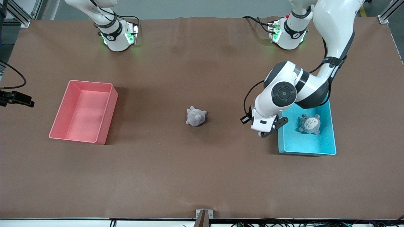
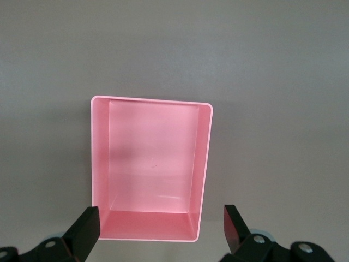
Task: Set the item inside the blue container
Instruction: 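Return the right arm to rest while the left gripper reaches the plush, then grasp the second grey plush on the table with the left gripper and lift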
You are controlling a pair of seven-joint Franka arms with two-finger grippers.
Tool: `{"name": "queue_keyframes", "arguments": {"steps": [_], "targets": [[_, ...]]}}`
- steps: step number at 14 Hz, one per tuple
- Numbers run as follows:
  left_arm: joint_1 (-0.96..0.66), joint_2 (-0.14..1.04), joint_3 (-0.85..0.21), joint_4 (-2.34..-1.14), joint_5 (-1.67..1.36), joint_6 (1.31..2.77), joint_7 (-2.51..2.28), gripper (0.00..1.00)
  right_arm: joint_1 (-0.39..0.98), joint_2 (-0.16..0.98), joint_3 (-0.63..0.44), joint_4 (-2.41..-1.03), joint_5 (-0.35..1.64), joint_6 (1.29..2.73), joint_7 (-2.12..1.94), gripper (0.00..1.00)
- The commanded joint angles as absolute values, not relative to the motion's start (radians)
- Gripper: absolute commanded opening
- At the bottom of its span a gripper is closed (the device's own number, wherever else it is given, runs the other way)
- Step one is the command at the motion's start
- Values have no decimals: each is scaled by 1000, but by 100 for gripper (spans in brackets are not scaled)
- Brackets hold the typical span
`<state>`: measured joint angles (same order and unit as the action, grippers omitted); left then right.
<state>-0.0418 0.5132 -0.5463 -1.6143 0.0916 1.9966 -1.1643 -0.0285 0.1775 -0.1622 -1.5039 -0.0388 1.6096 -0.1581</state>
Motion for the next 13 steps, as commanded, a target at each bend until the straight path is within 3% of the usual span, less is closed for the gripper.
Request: {"name": "queue_keyframes", "arguments": {"steps": [1,8,13], "targets": [[-104,577,-545,-1536,54,2008,-1262,36,-32,181,-155,-1491,-11,1576,-166,100],[-233,705,-540,-1503,52,2268,-1488,47,-15,172,-150,-1511,-3,1528,-164,100],[-304,771,-535,-1505,61,2424,-1569,61,-14,69,-150,-1626,-3,1554,-166,100]]}}
